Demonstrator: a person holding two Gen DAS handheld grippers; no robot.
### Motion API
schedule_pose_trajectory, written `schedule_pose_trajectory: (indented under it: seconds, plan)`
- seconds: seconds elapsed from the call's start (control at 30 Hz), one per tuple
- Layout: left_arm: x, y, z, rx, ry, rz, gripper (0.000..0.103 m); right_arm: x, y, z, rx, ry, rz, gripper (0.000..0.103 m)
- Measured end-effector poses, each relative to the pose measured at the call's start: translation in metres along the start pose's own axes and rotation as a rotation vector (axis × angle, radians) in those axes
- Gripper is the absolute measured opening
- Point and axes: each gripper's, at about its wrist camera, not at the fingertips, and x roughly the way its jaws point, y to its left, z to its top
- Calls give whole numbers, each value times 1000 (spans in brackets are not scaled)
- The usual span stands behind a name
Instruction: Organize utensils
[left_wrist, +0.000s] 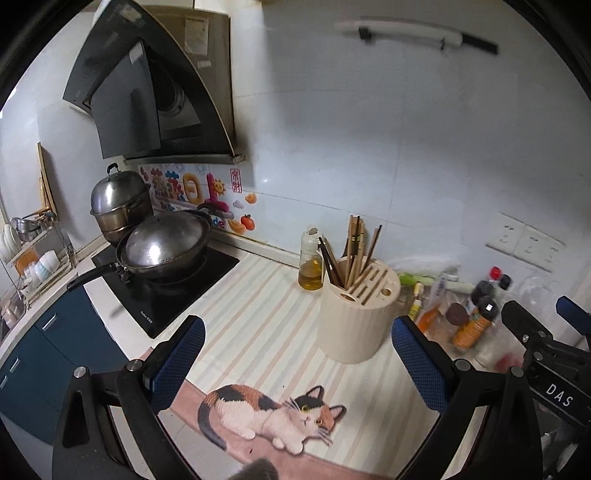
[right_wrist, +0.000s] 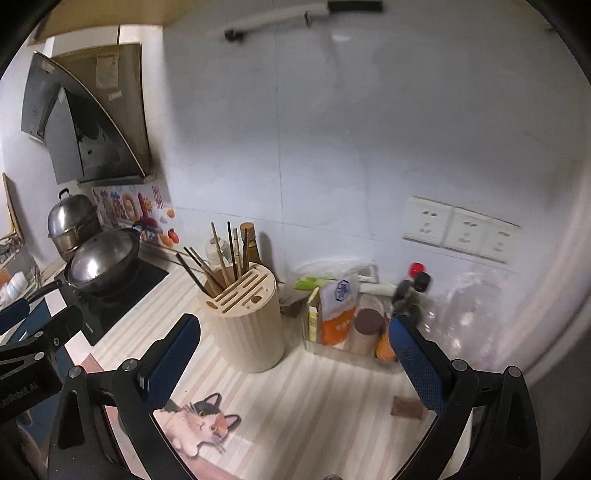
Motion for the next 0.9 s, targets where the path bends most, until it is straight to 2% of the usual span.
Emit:
schedule_pose_trajectory:
  seconds: [0.2, 0.47, 0.77, 0.9]
  plan:
    - [-51, 21, -19, 23, 3, -49, 103, -79, 19, -23, 11, -26, -35, 103]
    - [-97, 34, -34, 29, -16, -73, 103, -145, 29, -41, 28, -54, -39, 103]
    - [-122, 30, -37, 16, -55, -57, 103, -173, 20, -41, 24, -84, -41, 103]
    - [-123, 23, -37, 13, -22, -51, 103, -172, 14, -37, 14, -72, -38, 103]
